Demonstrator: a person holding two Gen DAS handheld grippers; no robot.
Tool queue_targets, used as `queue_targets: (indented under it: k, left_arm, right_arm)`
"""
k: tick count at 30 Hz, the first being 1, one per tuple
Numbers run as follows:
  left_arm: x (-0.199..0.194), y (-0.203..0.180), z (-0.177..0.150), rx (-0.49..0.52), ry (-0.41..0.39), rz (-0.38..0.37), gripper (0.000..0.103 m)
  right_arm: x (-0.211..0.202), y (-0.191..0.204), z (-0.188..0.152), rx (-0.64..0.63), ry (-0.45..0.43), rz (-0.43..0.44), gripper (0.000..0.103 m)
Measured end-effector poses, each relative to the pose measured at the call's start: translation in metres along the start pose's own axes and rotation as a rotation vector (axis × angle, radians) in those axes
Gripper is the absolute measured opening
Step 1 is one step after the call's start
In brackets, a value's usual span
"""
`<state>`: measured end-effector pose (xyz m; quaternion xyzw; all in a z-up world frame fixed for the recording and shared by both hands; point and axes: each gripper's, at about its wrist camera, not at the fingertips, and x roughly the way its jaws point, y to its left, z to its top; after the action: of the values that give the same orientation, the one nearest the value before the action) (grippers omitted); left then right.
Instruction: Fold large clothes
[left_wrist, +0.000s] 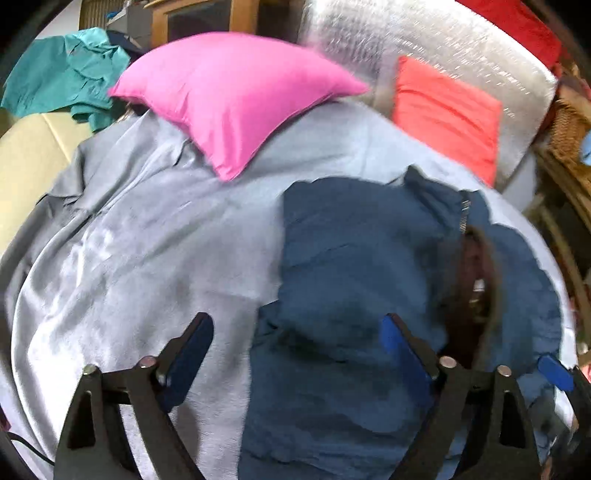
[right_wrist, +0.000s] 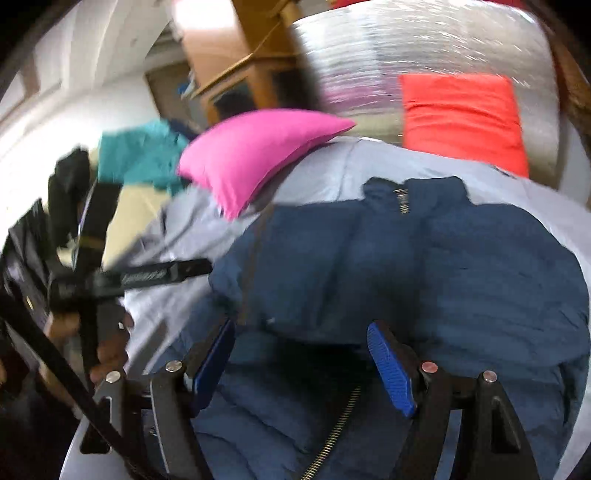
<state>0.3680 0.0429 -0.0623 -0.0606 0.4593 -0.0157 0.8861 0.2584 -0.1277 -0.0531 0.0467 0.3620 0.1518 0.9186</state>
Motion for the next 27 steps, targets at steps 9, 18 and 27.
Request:
queue_targets:
  k: [9, 18, 27]
  left_arm:
    - [0.028, 0.015, 0.005, -0.042, 0.088, -0.016, 0.066]
    - [0.046, 0.014, 0.004, -0.079, 0.123, -0.048, 0.017]
    - [0.031, 0.008, 0.007, -0.072, 0.051, -0.052, 0.009]
  right_arm:
    - [0.046, 0.047, -0.01, -0.358, 0.013, -0.271, 0.078]
    - [0.035, 0.018, 0.006, -0.234, -0.024, -0.255, 0.01]
    - [-0.066, -0.107, 0.018, 0.291, -0.246, -0.283, 0.006]
